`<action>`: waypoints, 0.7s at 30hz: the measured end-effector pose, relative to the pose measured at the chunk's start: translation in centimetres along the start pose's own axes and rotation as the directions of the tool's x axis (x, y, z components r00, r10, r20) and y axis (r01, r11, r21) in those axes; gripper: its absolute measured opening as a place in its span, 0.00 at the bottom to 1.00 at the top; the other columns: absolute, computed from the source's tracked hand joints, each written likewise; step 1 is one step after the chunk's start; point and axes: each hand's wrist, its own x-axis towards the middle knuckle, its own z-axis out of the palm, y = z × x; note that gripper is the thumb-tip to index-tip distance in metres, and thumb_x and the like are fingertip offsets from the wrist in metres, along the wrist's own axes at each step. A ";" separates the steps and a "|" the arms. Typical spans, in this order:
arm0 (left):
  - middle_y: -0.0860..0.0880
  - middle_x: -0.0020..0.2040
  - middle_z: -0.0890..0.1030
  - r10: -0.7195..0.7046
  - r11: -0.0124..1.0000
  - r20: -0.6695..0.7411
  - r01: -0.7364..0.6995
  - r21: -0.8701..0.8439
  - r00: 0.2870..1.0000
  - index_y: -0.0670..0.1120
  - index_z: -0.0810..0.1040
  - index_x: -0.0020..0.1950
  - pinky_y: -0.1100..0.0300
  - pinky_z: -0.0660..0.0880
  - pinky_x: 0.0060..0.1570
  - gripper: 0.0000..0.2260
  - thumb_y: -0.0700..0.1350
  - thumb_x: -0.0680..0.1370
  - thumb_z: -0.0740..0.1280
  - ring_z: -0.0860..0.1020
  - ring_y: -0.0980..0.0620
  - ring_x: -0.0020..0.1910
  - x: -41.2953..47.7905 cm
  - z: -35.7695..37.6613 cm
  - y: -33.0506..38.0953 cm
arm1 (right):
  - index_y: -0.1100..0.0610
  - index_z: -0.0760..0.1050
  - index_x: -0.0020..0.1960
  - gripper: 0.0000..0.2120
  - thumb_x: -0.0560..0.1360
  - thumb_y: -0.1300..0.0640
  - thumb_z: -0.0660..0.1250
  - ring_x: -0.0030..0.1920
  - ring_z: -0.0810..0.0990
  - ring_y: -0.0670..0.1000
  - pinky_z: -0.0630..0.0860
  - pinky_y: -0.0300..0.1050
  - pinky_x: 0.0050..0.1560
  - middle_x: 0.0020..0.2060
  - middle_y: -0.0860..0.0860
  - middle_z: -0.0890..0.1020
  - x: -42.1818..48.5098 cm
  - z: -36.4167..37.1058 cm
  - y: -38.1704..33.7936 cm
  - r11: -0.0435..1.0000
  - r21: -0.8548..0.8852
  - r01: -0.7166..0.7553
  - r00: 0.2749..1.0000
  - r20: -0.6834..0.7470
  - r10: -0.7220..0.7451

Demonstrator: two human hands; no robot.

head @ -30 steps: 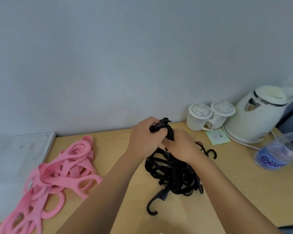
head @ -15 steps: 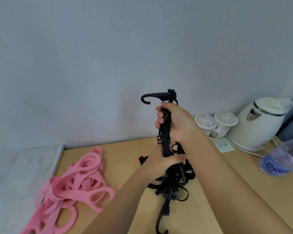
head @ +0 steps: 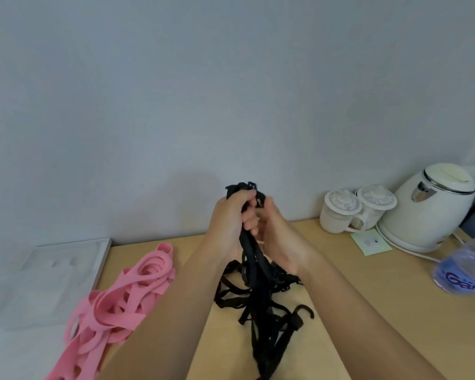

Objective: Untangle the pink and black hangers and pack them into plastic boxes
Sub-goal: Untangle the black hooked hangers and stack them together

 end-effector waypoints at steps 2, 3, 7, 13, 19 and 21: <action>0.52 0.22 0.60 -0.015 0.998 -0.018 0.014 -0.055 1.000 0.46 0.68 0.30 0.64 0.59 0.21 0.14 0.42 0.77 0.62 0.59 0.56 0.21 0.4 0.3 0.9 | 0.62 0.74 0.55 0.31 0.68 0.36 0.65 0.49 0.77 0.54 0.73 0.52 0.57 0.47 0.56 0.78 -0.2 -0.1 1.3 0.998 -0.067 -0.019 0.994 0.104 0.026; 0.53 0.22 0.60 -0.011 0.998 -0.025 0.010 -0.064 1.000 0.47 0.68 0.31 0.65 0.57 0.20 0.14 0.43 0.77 0.62 0.58 0.56 0.21 0.7 0.4 1.3 | 0.62 0.74 0.55 0.26 0.68 0.42 0.68 0.49 0.77 0.55 0.73 0.53 0.55 0.48 0.58 0.78 -0.4 0.0 1.6 0.992 -0.122 -0.025 0.989 0.144 0.043; 0.54 0.22 0.61 -0.020 0.991 -0.043 0.014 -0.136 0.999 0.47 0.68 0.34 0.66 0.58 0.19 0.12 0.44 0.77 0.62 0.59 0.57 0.20 1.5 0.3 2.6 | 0.57 0.74 0.39 0.07 0.74 0.56 0.68 0.39 0.76 0.51 0.72 0.47 0.46 0.33 0.51 0.79 -0.7 0.7 1.3 0.953 -0.301 -0.033 0.997 0.053 0.051; 0.46 0.36 0.78 0.027 0.999 -0.029 -0.028 -0.023 0.999 0.43 0.75 0.46 0.58 0.73 0.40 0.11 0.51 0.78 0.64 0.77 0.50 0.36 1.8 -1.6 1.6 | 0.56 0.70 0.33 0.16 0.78 0.52 0.61 0.33 0.73 0.49 0.71 0.45 0.44 0.27 0.48 0.74 0.0 1.6 -0.9 0.937 -0.337 0.094 0.994 -0.027 -0.109; 0.41 0.36 0.73 0.024 0.967 0.045 -0.034 0.253 0.999 0.45 0.72 0.36 0.54 0.71 0.53 0.23 0.62 0.79 0.54 0.76 0.49 0.41 0.6 -3.0 -0.8 | 0.57 0.70 0.32 0.19 0.79 0.50 0.58 0.32 0.73 0.48 0.71 0.43 0.42 0.26 0.49 0.73 1.7 2.4 -3.0 0.951 -0.269 0.153 0.978 -0.096 -0.185; 0.33 0.50 0.78 -0.014 0.970 0.008 0.012 0.244 1.000 0.40 0.76 0.44 0.59 0.74 0.49 0.21 0.57 0.79 0.58 0.80 0.45 0.49 0.5 -3.2 -1.0 | 0.56 0.71 0.33 0.18 0.79 0.51 0.59 0.33 0.73 0.49 0.72 0.44 0.44 0.27 0.49 0.73 2.1 2.5 -3.4 0.982 -0.141 0.128 0.981 -0.128 -0.146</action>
